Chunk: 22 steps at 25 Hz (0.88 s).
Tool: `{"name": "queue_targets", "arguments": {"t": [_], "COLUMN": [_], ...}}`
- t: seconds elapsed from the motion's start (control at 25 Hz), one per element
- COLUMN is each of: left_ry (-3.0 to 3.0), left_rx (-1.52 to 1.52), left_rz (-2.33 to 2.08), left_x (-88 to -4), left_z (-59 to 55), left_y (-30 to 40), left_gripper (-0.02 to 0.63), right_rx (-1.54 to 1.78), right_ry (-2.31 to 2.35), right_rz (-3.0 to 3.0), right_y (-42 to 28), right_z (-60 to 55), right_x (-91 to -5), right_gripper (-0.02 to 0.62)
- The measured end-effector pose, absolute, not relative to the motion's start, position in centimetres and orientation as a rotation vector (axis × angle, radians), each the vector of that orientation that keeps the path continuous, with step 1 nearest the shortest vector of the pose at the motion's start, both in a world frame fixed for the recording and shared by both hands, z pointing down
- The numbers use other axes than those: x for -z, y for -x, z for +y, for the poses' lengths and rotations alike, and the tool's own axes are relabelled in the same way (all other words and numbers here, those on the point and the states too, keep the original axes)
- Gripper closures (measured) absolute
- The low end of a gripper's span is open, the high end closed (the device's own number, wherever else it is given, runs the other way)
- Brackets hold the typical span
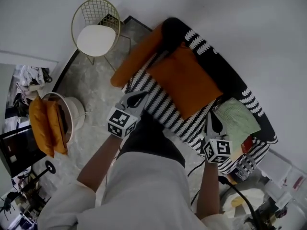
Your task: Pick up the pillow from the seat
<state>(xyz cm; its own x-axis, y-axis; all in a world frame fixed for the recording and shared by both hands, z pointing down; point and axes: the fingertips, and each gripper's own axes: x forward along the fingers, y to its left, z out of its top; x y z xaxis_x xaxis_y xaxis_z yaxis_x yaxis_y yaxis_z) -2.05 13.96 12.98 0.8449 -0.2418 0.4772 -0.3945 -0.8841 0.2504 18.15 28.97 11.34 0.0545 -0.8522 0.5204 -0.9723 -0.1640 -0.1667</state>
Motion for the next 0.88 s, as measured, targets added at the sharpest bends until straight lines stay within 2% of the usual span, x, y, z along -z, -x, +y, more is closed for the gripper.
{"name": "queue_targets", "arguments": {"t": [0.8,0.88], "left_ry": [-2.548,-2.530], "left_rx": [-0.606,-0.605], "left_rz": [-0.380,-0.380], "left_x": [-26.7,-28.3], "left_z": [7.1,6.7], "left_y": [-1.9,-2.2], "left_gripper": [0.606,0.587], "right_rx": [-0.869,-0.876], "right_ry": [-1.981,-1.964], "right_rz": [-1.802,-1.801], "right_y": [-19.6,-19.7], "right_z": [18.2,17.3], "right_x": [-23.3,-24.7], "right_gripper": [0.571,0.571]}}
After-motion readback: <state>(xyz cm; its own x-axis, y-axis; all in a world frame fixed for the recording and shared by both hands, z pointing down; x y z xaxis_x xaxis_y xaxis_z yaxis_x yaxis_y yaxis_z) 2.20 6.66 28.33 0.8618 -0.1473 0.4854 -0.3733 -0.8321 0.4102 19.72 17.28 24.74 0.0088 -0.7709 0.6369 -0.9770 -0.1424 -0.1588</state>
